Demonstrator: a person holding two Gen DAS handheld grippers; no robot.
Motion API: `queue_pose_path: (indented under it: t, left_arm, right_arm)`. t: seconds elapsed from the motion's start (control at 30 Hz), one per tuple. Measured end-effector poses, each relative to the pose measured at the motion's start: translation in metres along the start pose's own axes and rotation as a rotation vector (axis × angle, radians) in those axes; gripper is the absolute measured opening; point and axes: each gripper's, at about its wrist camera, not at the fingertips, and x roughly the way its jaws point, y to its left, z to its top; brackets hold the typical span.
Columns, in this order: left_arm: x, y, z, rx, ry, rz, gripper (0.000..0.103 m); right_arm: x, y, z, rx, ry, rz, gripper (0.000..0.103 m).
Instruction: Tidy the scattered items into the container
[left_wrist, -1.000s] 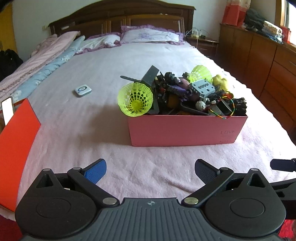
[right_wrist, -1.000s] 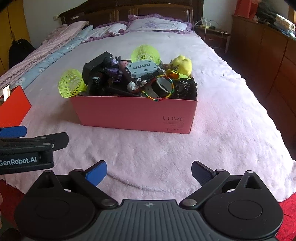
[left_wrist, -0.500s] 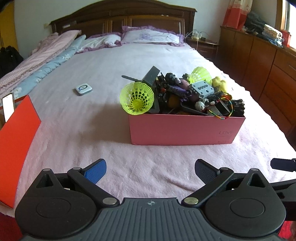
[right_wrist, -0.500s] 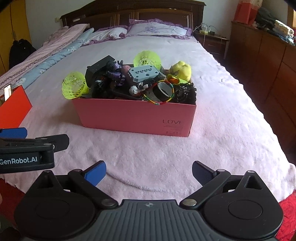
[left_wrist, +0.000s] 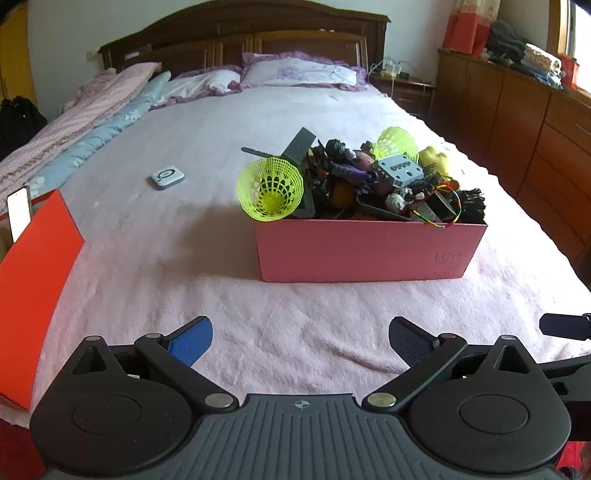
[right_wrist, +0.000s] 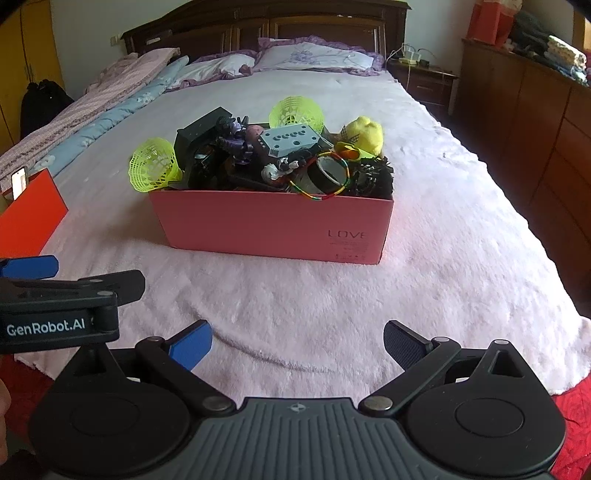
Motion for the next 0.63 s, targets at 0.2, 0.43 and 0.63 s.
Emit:
queue_pose_path:
  t: [0.2,0.43,0.63]
  left_arm:
    - [-0.0003,0.002,-0.0011,-0.01,0.003,0.004,0.103]
    - [-0.0023,0.0023,-0.0026,-0.011,-0.007,0.01,0.103]
    - [-0.0017,0.0009,-0.0036,-0.009,-0.006,0.009,0.103]
  right_arm:
    - [-0.0029,0.0012,-0.0001,-0.004,-0.011,0.0,0.1]
    - [-0.002,-0.0001,-0.0011,0.001,-0.01,0.0,0.1]
    - [0.0,-0.0012,-0.0035,0.008,-0.004,0.0,0.101]
